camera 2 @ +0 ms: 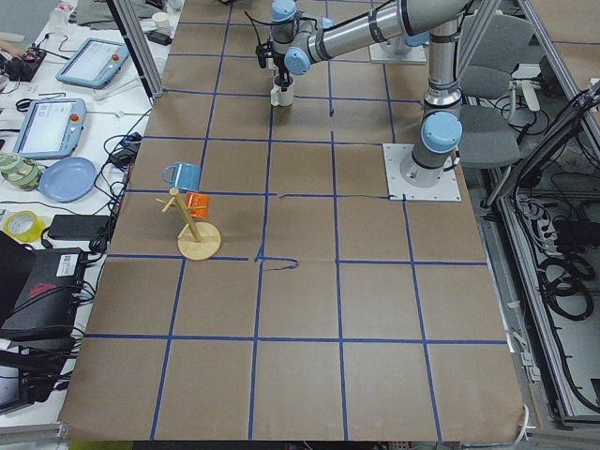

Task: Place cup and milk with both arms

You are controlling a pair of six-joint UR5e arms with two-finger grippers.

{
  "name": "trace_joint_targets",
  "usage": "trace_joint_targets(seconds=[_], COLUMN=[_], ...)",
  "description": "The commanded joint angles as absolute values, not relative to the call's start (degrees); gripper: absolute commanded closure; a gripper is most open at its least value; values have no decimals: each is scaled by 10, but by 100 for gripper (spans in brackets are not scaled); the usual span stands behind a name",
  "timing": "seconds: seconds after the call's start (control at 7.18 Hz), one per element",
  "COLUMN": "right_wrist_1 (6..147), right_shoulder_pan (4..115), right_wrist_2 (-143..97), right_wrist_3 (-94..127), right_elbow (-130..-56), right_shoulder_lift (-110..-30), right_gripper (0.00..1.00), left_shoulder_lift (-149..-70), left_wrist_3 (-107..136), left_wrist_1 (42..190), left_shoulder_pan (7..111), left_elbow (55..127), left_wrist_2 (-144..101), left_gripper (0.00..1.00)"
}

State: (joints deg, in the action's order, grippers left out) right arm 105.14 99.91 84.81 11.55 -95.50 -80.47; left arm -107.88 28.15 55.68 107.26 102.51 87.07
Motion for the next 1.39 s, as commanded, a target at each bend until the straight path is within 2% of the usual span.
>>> trace_joint_targets(seconds=[0.0, 0.28, 0.56, 0.7, 0.84, 1.11, 1.25], right_wrist_1=[1059, 1069, 1074, 1073, 1072, 1070, 1069], right_shoulder_pan=[1020, 1043, 1053, 1053, 1053, 1053, 1053], right_wrist_2=[846, 847, 849, 855, 855, 858, 859], right_wrist_3=[136, 156, 156, 152, 150, 149, 149], right_elbow=[-951, -948, -949, -950, -953, -953, -951], right_shoulder_lift=[-795, -775, -768, -766, -766, -763, -763], right_gripper=[62, 62, 61, 54, 40, 16, 13], left_shoulder_lift=[-1061, -1025, -964, -949, -937, -939, -938], left_wrist_3=[252, 120, 9, -30, -43, -43, -43], left_wrist_1=[569, 601, 692, 740, 832, 886, 930], left_shoulder_pan=[1036, 955, 899, 894, 895, 898, 896], left_elbow=[1021, 1028, 1004, 960, 901, 813, 795], left_wrist_2=[889, 883, 884, 883, 885, 884, 887], left_gripper=[0, 0, 0, 0, 0, 0, 0])
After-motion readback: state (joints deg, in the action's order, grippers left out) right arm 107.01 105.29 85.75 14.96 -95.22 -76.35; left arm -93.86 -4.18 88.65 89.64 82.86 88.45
